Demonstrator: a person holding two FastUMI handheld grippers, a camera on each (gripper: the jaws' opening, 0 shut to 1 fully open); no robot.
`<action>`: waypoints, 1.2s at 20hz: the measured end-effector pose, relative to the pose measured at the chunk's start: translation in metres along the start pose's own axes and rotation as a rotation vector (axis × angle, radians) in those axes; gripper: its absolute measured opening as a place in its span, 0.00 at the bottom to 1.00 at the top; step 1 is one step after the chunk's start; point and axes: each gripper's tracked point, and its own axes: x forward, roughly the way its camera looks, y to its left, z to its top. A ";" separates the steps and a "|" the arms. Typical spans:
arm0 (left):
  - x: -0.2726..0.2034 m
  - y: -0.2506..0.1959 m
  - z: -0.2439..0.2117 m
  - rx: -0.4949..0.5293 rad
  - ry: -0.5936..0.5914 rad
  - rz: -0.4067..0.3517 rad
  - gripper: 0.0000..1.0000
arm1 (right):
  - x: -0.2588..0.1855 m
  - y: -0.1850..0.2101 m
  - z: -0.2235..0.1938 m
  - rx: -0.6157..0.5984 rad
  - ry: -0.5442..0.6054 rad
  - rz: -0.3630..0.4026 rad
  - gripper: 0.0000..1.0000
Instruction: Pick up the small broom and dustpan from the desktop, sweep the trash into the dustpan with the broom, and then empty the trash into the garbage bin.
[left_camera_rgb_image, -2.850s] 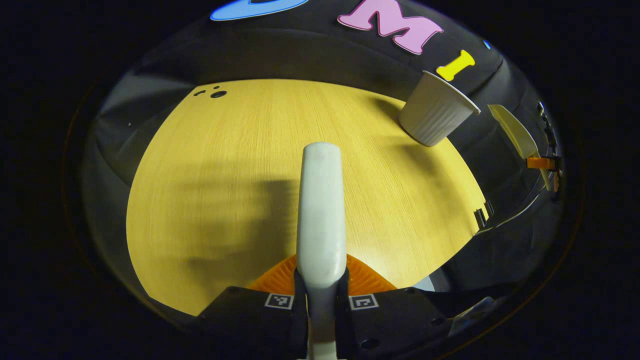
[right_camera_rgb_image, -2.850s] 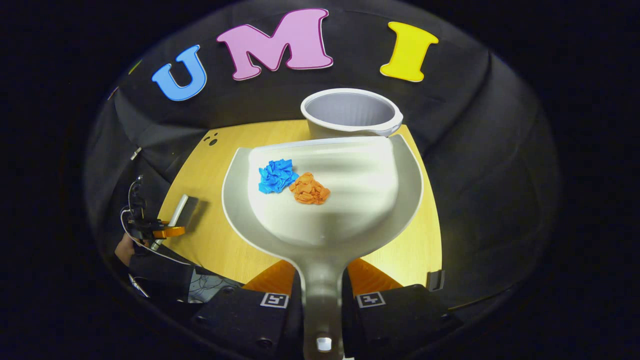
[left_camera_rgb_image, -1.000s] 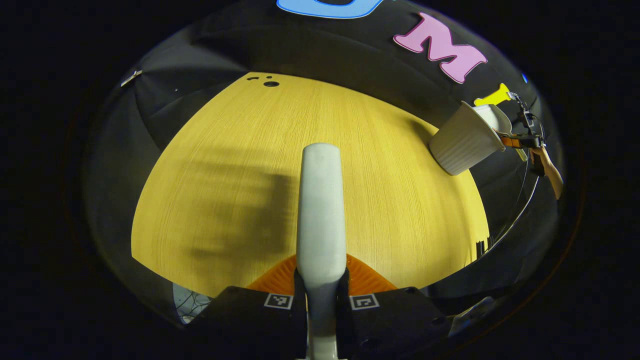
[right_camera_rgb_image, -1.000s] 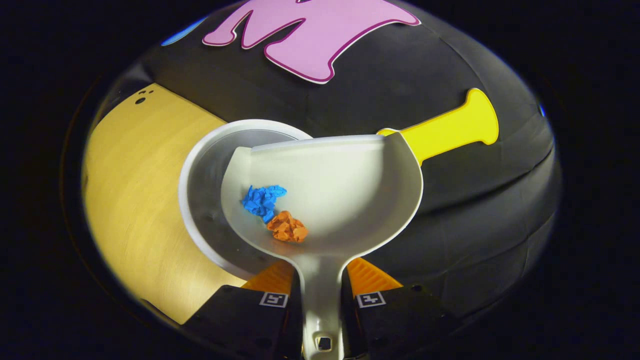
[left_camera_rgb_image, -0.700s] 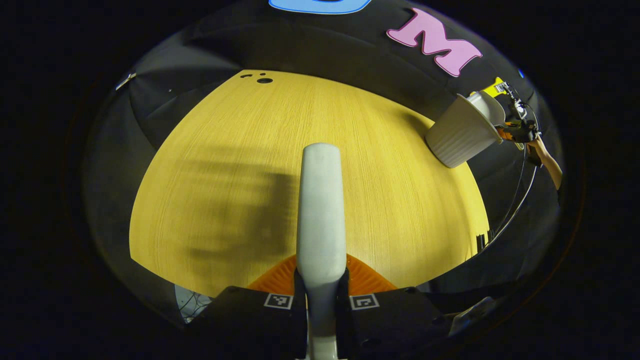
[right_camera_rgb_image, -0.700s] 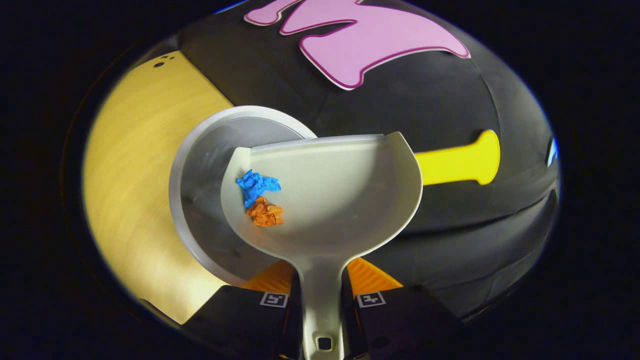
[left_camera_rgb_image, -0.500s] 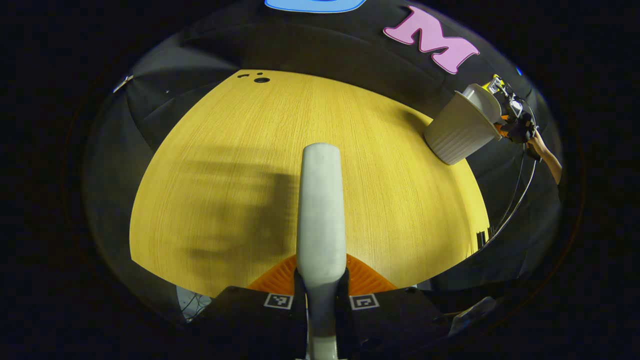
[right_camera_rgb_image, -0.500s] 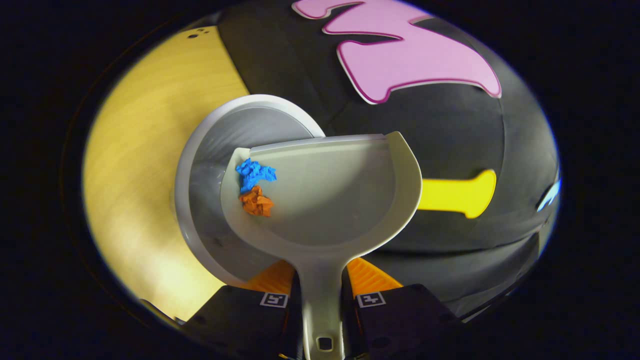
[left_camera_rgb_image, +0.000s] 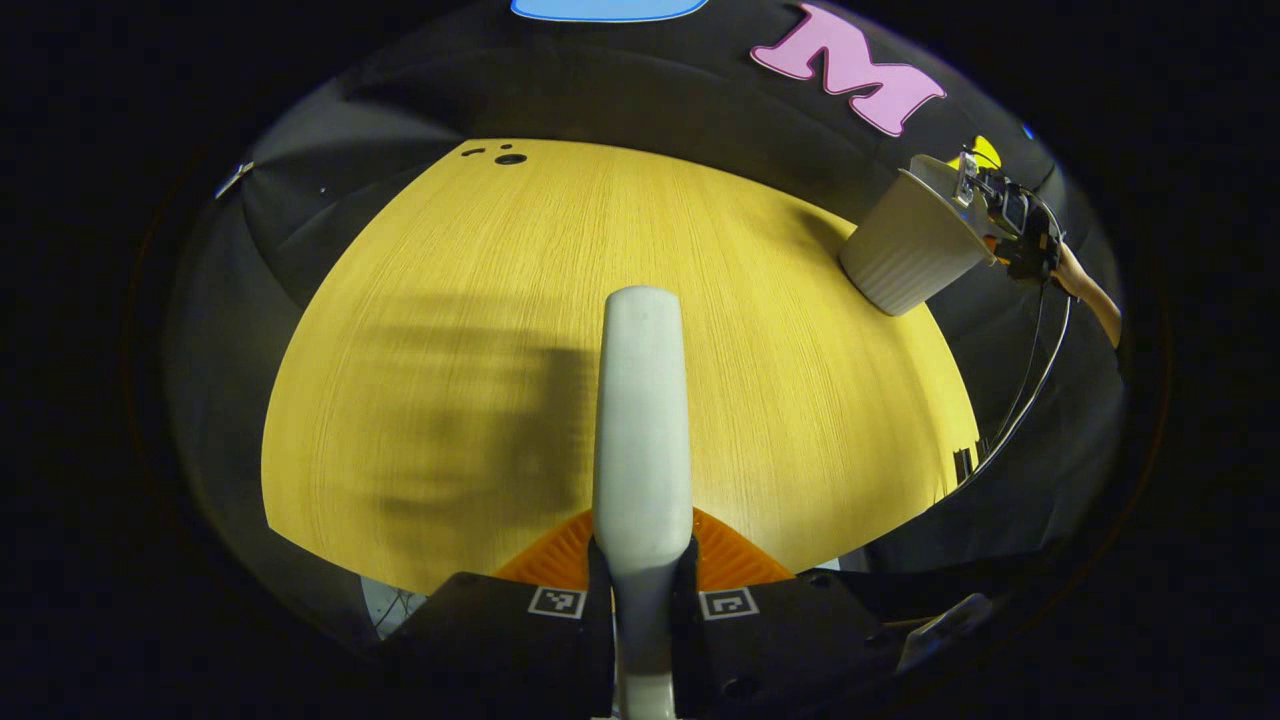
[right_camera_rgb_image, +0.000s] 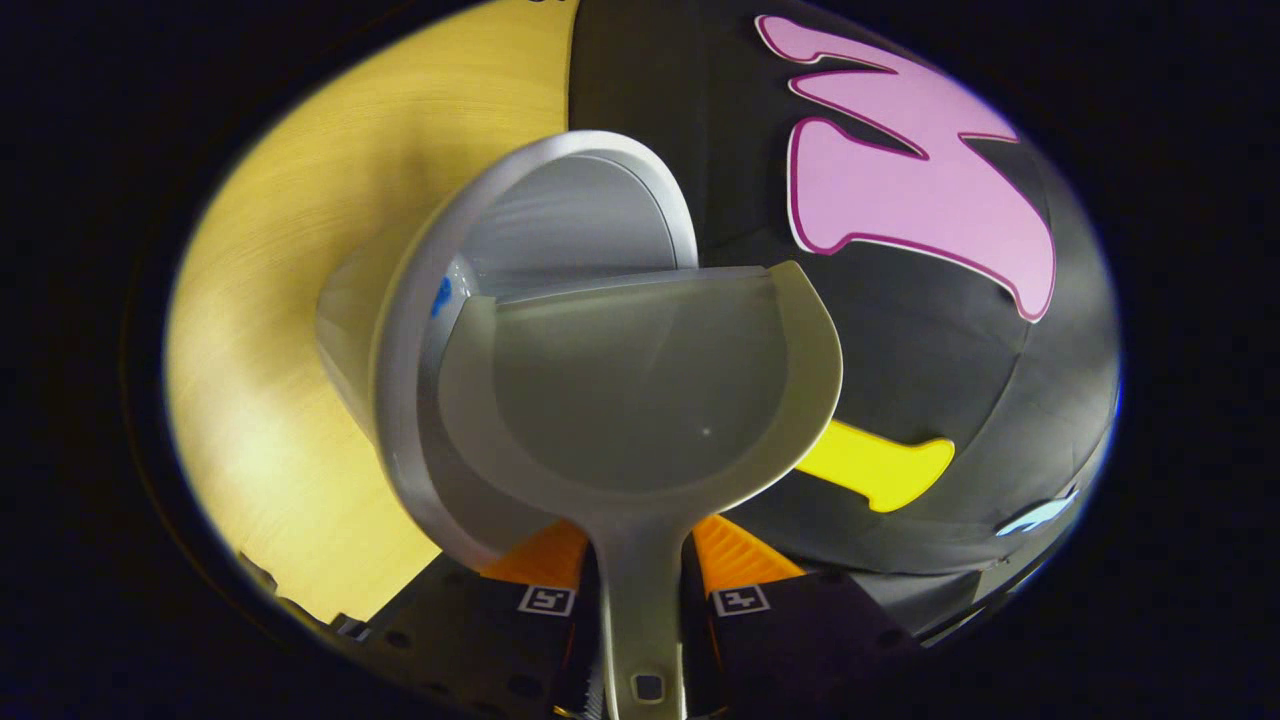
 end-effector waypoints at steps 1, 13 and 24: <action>0.000 -0.001 0.000 0.003 0.000 0.001 0.27 | -0.001 0.000 -0.003 0.054 0.006 0.015 0.35; -0.006 -0.012 0.020 0.052 -0.041 0.002 0.27 | -0.015 -0.025 -0.024 0.852 0.038 0.232 0.35; -0.001 -0.020 0.023 0.077 -0.096 0.017 0.26 | -0.073 -0.032 0.047 1.282 -0.204 0.326 0.35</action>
